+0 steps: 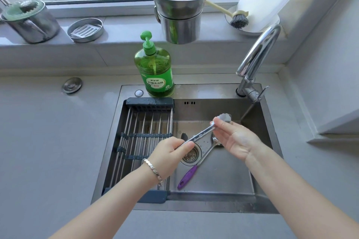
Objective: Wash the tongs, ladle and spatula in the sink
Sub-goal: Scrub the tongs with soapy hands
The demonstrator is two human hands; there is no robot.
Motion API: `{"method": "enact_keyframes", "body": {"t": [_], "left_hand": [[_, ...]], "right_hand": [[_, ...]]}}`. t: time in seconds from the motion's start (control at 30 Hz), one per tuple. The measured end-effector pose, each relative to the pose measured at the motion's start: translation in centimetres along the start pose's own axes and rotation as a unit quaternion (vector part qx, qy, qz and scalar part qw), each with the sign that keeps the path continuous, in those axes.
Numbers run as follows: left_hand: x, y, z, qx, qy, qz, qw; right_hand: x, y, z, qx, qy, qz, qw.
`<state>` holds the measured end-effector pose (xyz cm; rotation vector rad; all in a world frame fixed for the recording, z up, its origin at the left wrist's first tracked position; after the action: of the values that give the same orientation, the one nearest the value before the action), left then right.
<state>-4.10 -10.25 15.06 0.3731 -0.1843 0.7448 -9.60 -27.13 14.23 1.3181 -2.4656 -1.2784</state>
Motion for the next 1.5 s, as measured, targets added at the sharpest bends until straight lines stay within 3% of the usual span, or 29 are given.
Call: {"method": "enact_keyframes", "body": {"t": [0.1,0.2,0.37,0.5,0.6,0.77,0.97,1.07,1.1,1.17,1.23,1.27,1.33,1.4,1.47,1.5], "left_hand": [[-0.4,0.1,0.4,-0.008,-0.028,0.001,1.000],[-0.5,-0.1,0.9,-0.015,-0.033,0.002,0.999],[0.1,-0.2,0.3,0.006,-0.014,-0.005,1.000],[-0.4,-0.2,-0.1,0.018,0.013,-0.010,1.000],[-1.1,-0.2,0.0,0.021,0.016,-0.012,1.000],[-2.5,-0.5,0.8,-0.017,0.028,-0.013,0.999],[-1.6,-0.4,0.7,-0.005,0.061,0.008,0.998],[-1.0,-0.9,0.2,-0.034,-0.075,-0.029,0.996],[-0.8,-0.9,0.1,-0.064,-0.161,-0.045,0.984],[-0.6,-1.0,0.2,-0.198,-0.338,-0.046,0.919],[-0.9,-0.8,0.0,-0.299,-0.440,-0.020,0.847],[-1.1,-0.8,-0.2,-0.327,-0.453,0.004,0.829],[-1.2,-0.7,-0.8,-0.306,-0.427,0.050,0.849],[-1.0,-0.3,-0.9,-0.257,-0.324,0.098,0.905],[-0.9,-0.1,-0.4,-0.117,-0.144,0.085,0.979],[-1.1,-0.3,-0.3,-0.027,-0.038,0.058,0.997]], "right_hand": [[0.3,-0.5,-0.3,0.003,0.076,0.075,0.994],[0.4,-0.8,-0.1,0.022,0.042,0.110,0.993],[0.5,-0.7,0.6,0.038,-0.007,0.053,0.998],[0.6,-0.6,0.4,0.025,-0.013,0.092,0.995],[-0.4,-0.1,0.5,0.039,-0.023,0.074,0.996],[-3.9,2.0,4.0,0.074,0.074,-0.016,0.994],[-2.8,2.1,2.5,0.098,0.162,0.013,0.982],[-1.9,1.7,2.0,0.082,0.182,0.053,0.978],[-1.9,1.8,2.2,0.068,0.188,0.050,0.979],[-1.8,1.7,2.7,0.029,0.179,0.045,0.982],[-1.6,1.5,3.0,0.000,0.145,0.053,0.988],[-1.5,1.3,3.0,-0.005,0.131,0.062,0.989],[-1.2,0.9,3.0,0.006,0.121,0.080,0.989],[-0.8,0.6,3.0,0.021,0.108,0.097,0.989],[-0.7,0.6,3.3,0.022,0.099,0.093,0.990],[-0.9,0.7,3.6,0.026,0.105,0.084,0.991]]}}
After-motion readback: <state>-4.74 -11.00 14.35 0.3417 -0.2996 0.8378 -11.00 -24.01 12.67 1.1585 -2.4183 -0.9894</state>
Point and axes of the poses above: each hand's wrist, its own y-axis away from the middle knuckle, its own x-axis out of the back of the hand, z = x × y, the point moved 2 cm from there along -y, towards the middle knuckle, and after that the axes turned 14 degrees about y, right-handed, at the moved point
